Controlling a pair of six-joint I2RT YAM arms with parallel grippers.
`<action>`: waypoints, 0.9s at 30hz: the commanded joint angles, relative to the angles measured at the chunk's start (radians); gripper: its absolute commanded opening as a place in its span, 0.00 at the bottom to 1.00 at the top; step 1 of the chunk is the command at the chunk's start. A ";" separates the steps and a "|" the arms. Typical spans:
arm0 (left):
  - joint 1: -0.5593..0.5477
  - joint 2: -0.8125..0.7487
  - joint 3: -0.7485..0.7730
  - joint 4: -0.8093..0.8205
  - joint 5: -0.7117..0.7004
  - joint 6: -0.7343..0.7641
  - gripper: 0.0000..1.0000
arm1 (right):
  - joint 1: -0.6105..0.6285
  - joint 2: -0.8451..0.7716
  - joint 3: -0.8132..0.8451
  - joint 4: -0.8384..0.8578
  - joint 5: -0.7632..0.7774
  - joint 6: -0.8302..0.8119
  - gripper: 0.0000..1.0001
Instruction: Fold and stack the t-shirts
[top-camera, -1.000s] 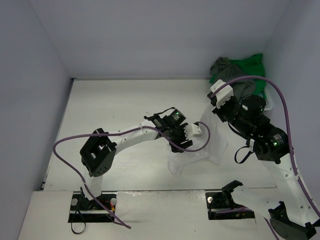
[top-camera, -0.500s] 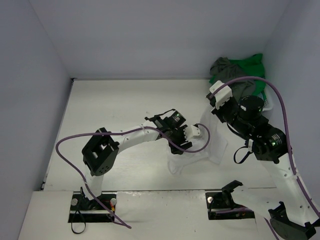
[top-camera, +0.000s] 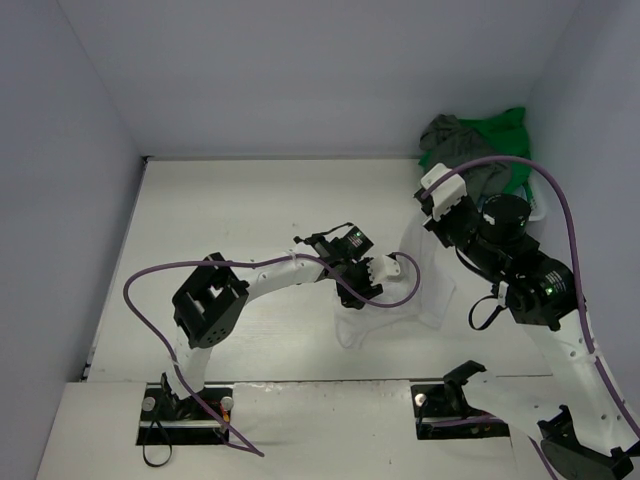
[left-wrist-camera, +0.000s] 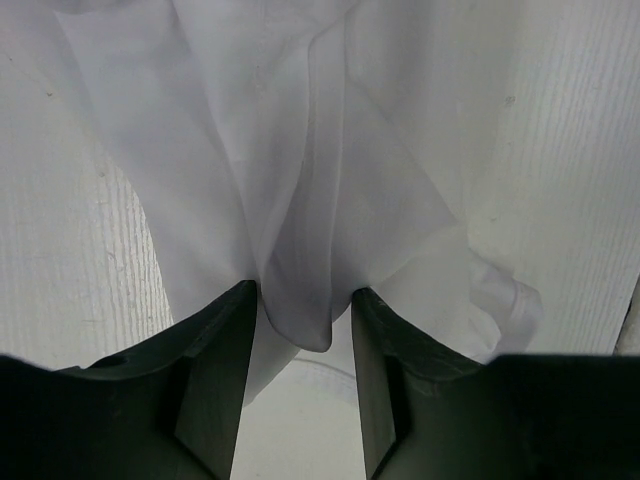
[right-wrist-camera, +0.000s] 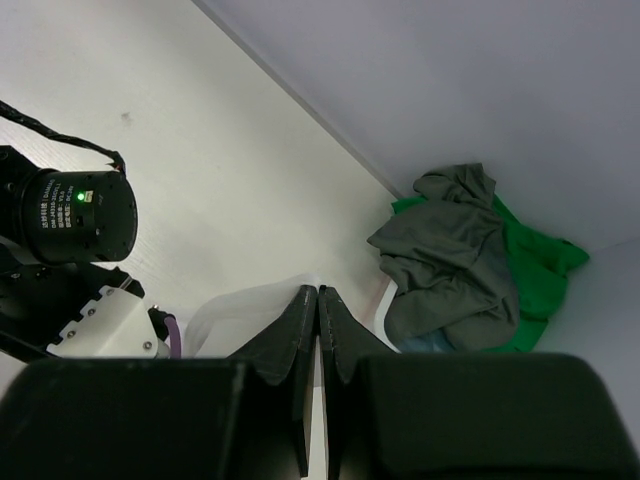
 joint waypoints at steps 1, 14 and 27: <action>-0.002 -0.029 0.025 0.033 0.000 0.010 0.37 | -0.005 -0.013 -0.006 0.092 0.013 -0.007 0.00; 0.000 -0.056 0.058 -0.015 -0.022 0.025 0.47 | -0.005 -0.015 -0.018 0.098 0.013 -0.004 0.00; 0.001 -0.087 0.084 -0.044 -0.034 0.046 0.50 | -0.007 -0.015 -0.026 0.104 0.012 0.004 0.00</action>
